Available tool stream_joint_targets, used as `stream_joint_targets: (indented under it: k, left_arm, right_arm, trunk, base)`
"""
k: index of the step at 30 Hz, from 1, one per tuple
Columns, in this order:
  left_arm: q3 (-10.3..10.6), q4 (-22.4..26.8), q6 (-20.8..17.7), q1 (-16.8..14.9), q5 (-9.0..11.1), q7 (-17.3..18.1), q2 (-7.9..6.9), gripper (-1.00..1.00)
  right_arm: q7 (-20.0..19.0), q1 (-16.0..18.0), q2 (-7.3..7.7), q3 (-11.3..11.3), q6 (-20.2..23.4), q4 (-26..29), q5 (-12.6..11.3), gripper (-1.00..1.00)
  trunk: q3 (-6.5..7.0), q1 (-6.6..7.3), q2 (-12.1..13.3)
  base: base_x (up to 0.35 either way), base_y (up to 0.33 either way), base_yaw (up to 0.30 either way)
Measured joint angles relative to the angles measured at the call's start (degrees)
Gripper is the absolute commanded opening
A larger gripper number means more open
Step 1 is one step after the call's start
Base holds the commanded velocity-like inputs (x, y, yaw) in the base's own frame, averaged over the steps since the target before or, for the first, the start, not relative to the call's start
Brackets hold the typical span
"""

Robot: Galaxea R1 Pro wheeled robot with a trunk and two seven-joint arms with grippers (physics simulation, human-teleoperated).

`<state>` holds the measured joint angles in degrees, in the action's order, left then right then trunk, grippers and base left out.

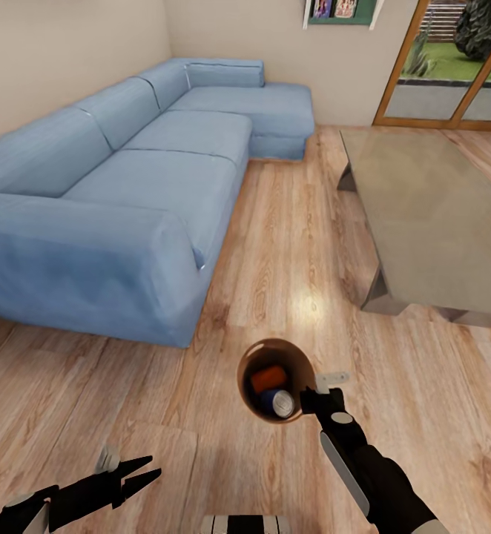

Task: Put the three can of soda from the living room inside the tash can in the kitchen.

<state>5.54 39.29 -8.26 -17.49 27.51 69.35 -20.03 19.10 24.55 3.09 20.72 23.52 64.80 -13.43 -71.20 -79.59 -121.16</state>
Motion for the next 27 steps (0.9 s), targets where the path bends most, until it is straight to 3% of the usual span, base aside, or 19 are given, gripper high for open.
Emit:
stream_joint_targets:
  k: [14,27]
  left_arm:
    - [0.0,0.0,0.0,0.0,0.0,0.0,0.0,1.0]
    - [0.0,0.1,0.0,0.0,0.0,0.0,-0.01,1.0]
  right_arm:
    - [0.0,0.0,0.0,0.0,0.0,0.0,0.0,-1.0]
    - [-0.1,0.0,0.0,0.0,0.0,0.0,0.0,-1.0]
  trunk:
    - [-0.31,-0.23,-0.4]
    - [-1.38,-0.23,-0.4]
  base:
    - [0.0,0.0,0.0]
    - [0.0,0.0,0.0]
